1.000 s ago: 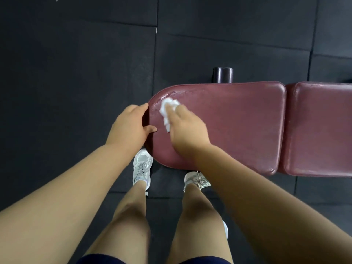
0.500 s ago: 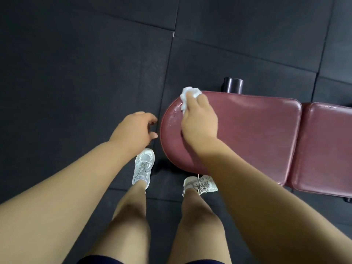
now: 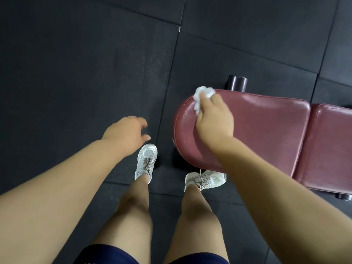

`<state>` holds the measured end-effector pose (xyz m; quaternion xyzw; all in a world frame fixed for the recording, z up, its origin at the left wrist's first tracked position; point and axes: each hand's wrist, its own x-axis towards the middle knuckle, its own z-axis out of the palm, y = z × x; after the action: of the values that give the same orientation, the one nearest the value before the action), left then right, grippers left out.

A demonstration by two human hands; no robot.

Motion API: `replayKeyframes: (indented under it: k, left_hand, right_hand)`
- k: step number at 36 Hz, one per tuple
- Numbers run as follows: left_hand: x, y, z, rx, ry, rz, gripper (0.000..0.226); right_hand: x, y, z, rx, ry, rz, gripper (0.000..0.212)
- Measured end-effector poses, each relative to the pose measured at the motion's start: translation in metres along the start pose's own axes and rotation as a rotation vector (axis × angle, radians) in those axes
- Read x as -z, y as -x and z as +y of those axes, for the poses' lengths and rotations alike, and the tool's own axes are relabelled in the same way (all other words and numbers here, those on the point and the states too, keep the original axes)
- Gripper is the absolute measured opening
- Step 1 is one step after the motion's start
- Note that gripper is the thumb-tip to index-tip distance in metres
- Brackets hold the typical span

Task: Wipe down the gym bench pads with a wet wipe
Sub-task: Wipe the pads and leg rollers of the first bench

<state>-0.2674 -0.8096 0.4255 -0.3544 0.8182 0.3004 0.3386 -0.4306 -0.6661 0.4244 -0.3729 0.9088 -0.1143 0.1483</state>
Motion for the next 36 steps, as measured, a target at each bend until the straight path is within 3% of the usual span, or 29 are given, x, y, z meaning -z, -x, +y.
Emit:
replayKeyframes:
  k: [5, 9, 16, 24, 28, 32, 36]
  left_hand:
    - [0.004, -0.001, -0.004, -0.018, -0.024, -0.030, 0.039]
    - [0.007, -0.003, -0.006, -0.021, -0.039, -0.036, 0.039]
    - [0.015, -0.004, 0.009, -0.081, -0.007, -0.023, 0.038]
    - [0.031, -0.004, 0.028, -0.150, 0.031, 0.004, 0.037]
    - [0.034, -0.008, 0.041, -0.183, 0.064, 0.031, 0.036]
    - [0.033, -0.013, 0.056, -0.194, 0.154, 0.047, 0.041]
    - [0.027, -0.017, 0.069, -0.142, 0.248, 0.050, 0.039]
  right_hand:
    - [-0.017, 0.046, -0.005, 0.403, 0.074, -0.143, 0.025]
    - [-0.004, 0.032, 0.010, 0.520, 0.113, -0.227, 0.021]
    - [0.020, 0.014, 0.011, 0.040, -0.064, -0.186, 0.057]
    - [0.016, 0.062, 0.017, 0.010, -0.037, -0.289, 0.023]
    - [0.031, 0.049, 0.036, 0.009, 0.035, -0.261, 0.027]
    - [0.050, 0.015, 0.047, -0.019, 0.003, -0.092, 0.024]
    - [0.053, -0.031, 0.042, 0.012, 0.029, -0.124, 0.026]
